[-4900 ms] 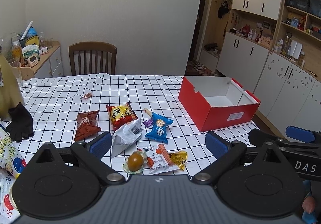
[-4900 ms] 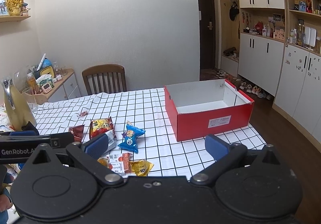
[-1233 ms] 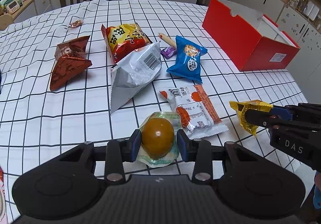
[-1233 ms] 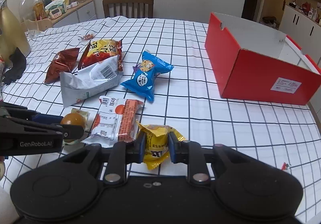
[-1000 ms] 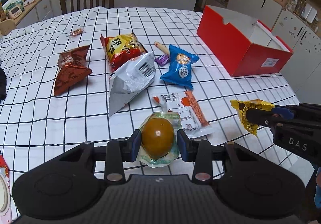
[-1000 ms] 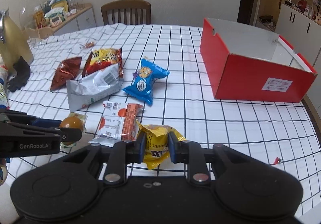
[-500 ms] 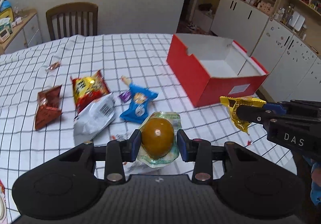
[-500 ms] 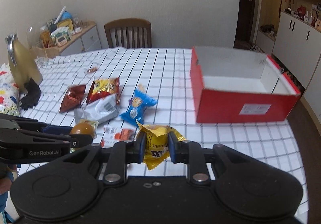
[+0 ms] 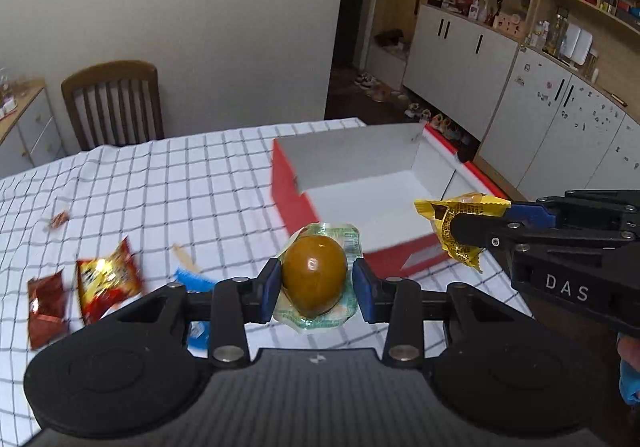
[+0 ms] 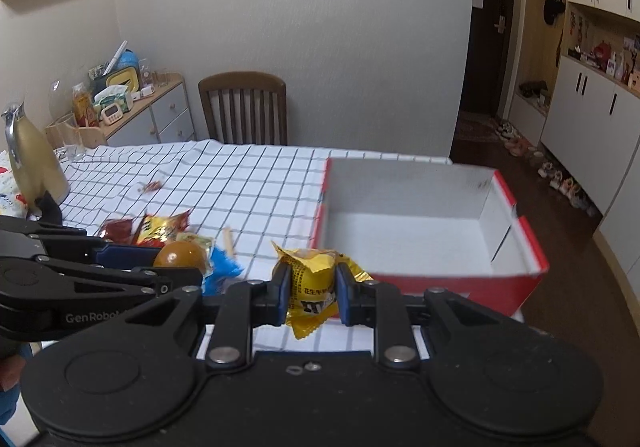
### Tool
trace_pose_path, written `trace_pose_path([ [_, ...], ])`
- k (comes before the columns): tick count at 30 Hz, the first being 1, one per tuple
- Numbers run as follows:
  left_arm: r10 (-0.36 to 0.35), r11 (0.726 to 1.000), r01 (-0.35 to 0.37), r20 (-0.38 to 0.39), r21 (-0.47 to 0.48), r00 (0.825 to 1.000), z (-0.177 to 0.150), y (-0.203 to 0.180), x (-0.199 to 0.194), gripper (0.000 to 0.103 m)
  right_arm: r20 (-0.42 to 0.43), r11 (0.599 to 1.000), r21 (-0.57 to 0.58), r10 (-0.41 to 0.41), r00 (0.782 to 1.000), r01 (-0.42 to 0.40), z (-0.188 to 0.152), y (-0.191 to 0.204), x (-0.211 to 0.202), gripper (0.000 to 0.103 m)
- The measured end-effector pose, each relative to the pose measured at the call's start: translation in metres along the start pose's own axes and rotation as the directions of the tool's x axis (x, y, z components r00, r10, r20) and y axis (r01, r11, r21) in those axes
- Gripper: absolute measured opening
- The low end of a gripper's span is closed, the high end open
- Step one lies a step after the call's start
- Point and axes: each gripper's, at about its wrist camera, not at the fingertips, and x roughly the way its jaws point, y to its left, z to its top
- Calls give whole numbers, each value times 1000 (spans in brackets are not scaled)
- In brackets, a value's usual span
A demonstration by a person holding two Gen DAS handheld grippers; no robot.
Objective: Organize snacks
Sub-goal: 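Carry the egg with the left tool while the right carries the yellow candy to the box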
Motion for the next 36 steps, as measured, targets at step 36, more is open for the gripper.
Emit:
trace_pose_path([
  [36, 43, 998, -33, -223, 46, 974, 85, -94, 206, 38, -125, 999, 12, -45, 991, 47, 21, -170, 109, 21],
])
